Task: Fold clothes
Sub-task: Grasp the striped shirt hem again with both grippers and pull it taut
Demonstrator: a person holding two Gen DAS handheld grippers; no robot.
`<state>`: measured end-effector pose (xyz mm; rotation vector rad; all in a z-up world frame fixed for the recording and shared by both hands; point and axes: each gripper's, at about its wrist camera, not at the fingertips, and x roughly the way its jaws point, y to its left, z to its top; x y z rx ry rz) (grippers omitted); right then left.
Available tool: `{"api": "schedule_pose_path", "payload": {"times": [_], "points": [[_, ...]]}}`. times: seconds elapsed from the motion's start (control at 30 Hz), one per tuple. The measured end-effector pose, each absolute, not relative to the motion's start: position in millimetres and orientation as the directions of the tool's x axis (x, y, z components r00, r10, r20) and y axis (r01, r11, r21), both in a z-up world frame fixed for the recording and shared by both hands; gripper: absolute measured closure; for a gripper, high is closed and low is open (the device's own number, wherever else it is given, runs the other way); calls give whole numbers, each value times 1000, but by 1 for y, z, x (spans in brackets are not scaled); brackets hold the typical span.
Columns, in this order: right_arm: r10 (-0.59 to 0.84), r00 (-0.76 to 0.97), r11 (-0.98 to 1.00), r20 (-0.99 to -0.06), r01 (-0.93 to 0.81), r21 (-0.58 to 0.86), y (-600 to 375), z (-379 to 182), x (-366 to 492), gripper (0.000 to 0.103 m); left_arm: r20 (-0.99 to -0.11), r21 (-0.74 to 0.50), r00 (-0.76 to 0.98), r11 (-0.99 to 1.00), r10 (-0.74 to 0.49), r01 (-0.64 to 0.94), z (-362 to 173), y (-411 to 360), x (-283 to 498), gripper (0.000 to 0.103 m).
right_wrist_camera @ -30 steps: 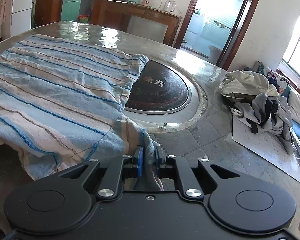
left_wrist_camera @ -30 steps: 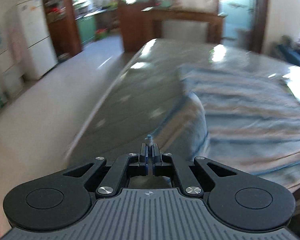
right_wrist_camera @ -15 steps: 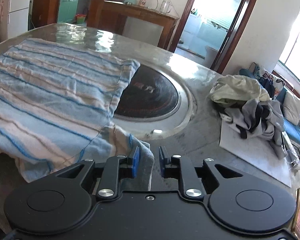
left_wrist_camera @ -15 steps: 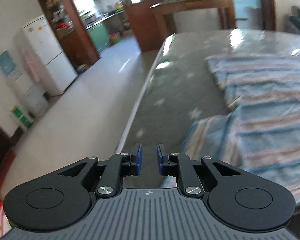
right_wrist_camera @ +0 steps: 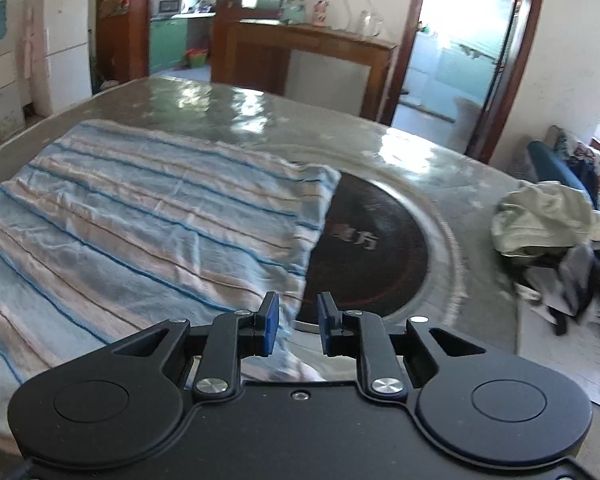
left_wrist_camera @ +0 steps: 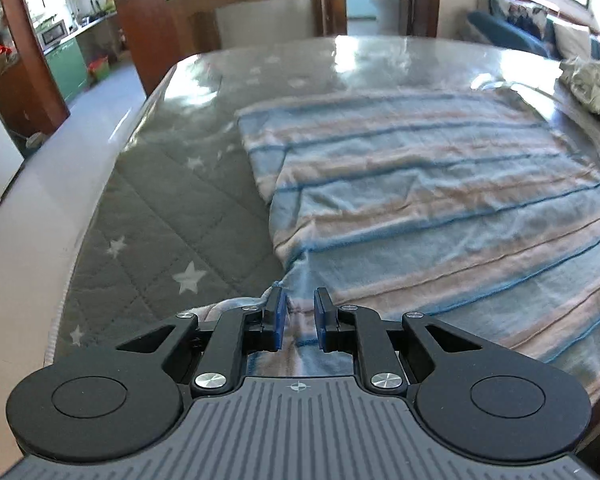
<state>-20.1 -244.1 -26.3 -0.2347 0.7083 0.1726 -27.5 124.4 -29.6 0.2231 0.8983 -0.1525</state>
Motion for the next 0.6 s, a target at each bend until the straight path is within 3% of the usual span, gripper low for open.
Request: {"api": "schedule_pose_path", "payload": {"times": [0.23,0.3,0.37,0.6], "points": [[82,704,946,-706,-278,-167,-234,-42,0,81,-781,108,622,968,-59,227,-13,132,-14,85],[85,708,945,-701,-280,-168,-233,-39,7,81,-760,125,647,965,-56,231,-4,129,-4,79],[87,724,948,-685,-270,-165,-232,-31,21,76,-742,139,669,965,-47,222,3,127,9,75],[64,745,964,-663,-219,-153,-236,-22,75,64,-709,136,706,980,-6,146,6,127,78,75]]}}
